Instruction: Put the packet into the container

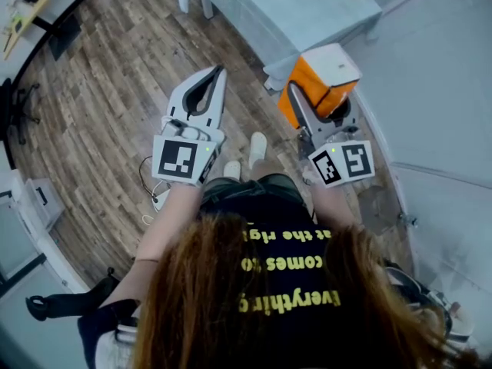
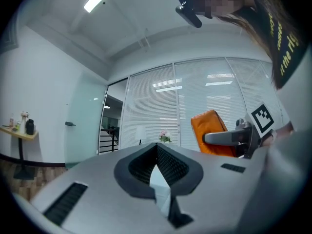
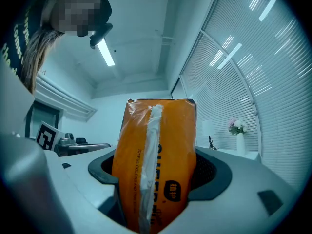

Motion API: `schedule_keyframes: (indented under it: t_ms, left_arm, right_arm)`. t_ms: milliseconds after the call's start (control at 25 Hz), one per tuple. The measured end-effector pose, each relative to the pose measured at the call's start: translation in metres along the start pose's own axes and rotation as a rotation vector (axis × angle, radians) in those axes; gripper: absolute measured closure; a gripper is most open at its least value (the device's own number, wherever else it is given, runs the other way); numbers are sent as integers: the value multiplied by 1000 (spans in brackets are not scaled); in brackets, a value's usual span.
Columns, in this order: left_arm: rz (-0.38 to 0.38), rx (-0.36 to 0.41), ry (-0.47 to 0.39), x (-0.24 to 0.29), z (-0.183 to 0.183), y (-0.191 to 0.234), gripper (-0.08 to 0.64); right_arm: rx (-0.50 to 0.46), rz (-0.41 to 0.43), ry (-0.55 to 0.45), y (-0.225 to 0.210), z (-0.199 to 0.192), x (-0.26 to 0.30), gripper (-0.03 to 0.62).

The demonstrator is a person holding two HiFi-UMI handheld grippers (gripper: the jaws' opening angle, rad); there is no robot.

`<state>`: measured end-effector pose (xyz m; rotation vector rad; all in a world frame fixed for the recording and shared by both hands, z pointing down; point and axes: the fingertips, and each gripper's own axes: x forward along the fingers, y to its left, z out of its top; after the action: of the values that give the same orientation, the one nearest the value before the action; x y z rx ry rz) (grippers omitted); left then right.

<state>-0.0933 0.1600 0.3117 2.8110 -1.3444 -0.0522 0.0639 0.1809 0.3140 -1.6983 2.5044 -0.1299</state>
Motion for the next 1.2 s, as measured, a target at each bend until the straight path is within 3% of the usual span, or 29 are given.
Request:
schedule_keyframes:
  t_ms: [600,920,1200]
  left_arm:
    - [73,37,-83,128,24,5,560]
    - [131,45,-47,168,24,13,560]
    - [137,53,-40,182,22,30,560]
  right_arm:
    - [11,108,-31,-103,23,82,215]
    - [47,139,-34,-140,26,107,215]
    - [81,153,-24,-144,20,128,215]
